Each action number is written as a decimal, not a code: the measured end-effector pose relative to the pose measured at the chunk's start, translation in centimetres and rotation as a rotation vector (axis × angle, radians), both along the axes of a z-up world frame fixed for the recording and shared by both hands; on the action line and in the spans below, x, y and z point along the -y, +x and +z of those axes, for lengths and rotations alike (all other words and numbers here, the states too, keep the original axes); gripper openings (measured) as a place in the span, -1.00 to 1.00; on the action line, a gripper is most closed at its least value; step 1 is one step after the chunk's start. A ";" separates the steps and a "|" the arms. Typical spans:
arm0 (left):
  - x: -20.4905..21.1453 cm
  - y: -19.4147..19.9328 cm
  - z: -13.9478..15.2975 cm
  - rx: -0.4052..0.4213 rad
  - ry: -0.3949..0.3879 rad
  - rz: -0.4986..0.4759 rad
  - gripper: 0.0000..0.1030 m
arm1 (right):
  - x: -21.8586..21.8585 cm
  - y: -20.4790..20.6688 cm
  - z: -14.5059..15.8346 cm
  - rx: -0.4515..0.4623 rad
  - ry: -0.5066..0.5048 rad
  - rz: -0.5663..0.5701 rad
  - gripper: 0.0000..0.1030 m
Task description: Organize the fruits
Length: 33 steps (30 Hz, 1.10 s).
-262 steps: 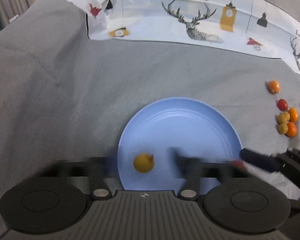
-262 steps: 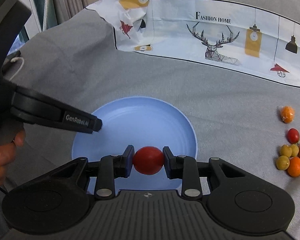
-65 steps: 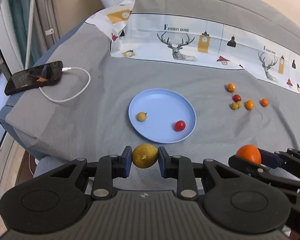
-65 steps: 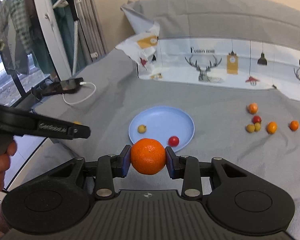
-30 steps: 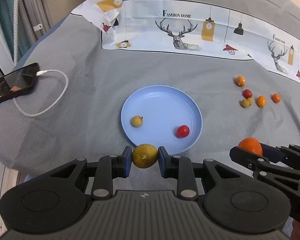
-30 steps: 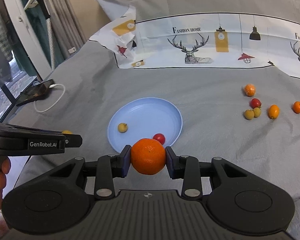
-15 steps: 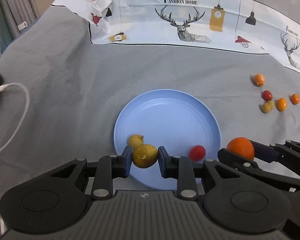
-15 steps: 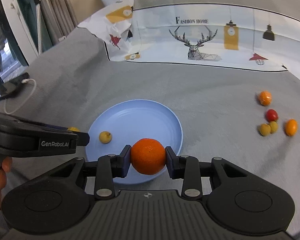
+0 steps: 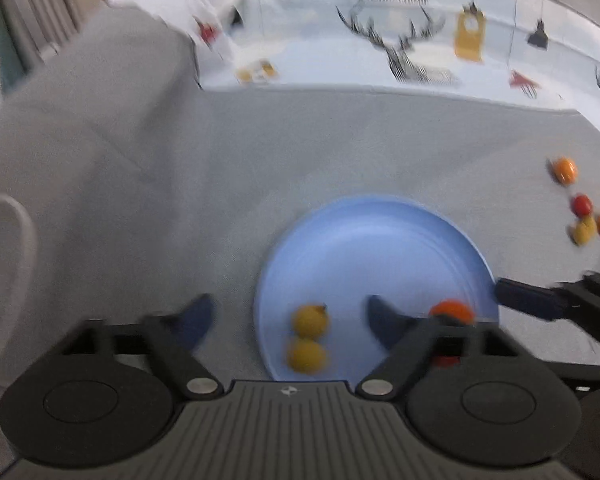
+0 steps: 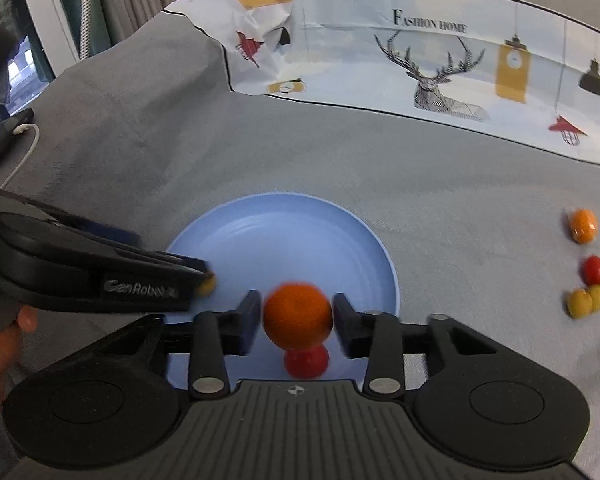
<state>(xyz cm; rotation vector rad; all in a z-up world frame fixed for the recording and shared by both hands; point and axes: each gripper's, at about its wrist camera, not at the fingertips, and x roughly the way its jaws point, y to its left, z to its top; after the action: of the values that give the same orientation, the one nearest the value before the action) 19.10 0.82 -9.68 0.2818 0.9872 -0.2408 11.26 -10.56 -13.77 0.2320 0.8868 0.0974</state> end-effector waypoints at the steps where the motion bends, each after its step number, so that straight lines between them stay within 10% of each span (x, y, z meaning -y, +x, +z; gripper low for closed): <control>1: -0.2 -0.2 0.5 0.010 -0.009 -0.006 0.99 | 0.1 0.1 0.2 0.001 -0.010 -0.001 0.23; 3: -0.7 -1.0 1.5 0.015 -0.027 -0.006 0.99 | 0.4 -0.2 0.9 0.011 -0.007 -0.001 0.57; 12: -2.5 -9.7 4.5 -0.001 -0.050 -0.017 0.99 | 0.8 -9.2 5.3 0.023 -0.016 -0.011 0.85; 33: -5.1 -19.5 9.4 0.120 -0.122 -0.016 0.99 | -1.0 -20.5 10.3 0.167 -0.116 -0.081 0.92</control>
<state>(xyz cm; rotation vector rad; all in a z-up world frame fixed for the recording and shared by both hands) -0.38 5.94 -0.25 0.1904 0.8488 -0.2940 -9.21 -9.59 -3.50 0.1491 0.7130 -0.0101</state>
